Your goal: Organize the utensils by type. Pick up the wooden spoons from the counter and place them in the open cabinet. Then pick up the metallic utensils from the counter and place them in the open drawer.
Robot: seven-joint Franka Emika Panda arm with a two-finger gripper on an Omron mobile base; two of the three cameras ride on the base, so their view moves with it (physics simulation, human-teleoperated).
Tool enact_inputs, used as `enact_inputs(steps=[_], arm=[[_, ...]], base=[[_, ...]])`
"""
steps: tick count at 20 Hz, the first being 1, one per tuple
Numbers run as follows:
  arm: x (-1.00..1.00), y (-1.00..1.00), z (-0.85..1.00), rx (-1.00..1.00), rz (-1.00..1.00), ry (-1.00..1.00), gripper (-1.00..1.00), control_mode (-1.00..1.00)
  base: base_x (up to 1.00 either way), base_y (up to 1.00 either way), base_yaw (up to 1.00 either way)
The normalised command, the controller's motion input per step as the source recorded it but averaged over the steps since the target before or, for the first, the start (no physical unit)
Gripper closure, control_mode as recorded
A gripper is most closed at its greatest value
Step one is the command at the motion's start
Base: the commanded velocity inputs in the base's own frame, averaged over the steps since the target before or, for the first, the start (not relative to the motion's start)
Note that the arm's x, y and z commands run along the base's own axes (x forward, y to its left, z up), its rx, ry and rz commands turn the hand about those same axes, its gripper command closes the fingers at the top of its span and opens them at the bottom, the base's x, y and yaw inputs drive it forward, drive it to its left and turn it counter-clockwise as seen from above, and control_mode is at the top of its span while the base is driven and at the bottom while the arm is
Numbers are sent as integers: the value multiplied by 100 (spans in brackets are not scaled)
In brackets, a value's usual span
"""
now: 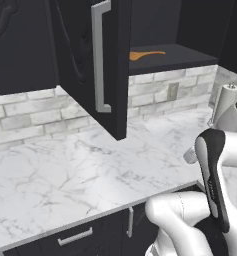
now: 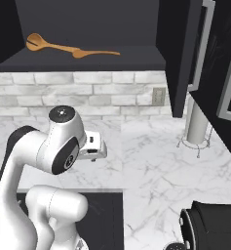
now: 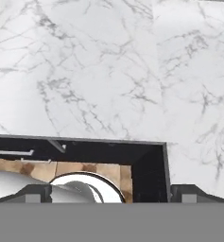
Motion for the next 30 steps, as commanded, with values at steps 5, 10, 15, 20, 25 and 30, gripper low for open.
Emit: enact_inputs(steps=[5, 10, 15, 20, 25, 30], arm=[[0, 0, 0, 0, 0, 0, -100, -100], [-7, 0, 0, 0, 0, 0, -100, 100], [0, 0, 0, 0, 0, 0, -100, 100], [0, 0, 0, 0, 0, 0, -100, 100], [0, 0, 0, 0, 0, 0, -100, 100], [0, 0, 0, 0, 0, 0, -100, 100]], base=[[0, 0, 0], [-27, 5, 0], [-54, 40, -9], [-59, 35, -19], [-89, 2, -43], [-81, 0, -67]])
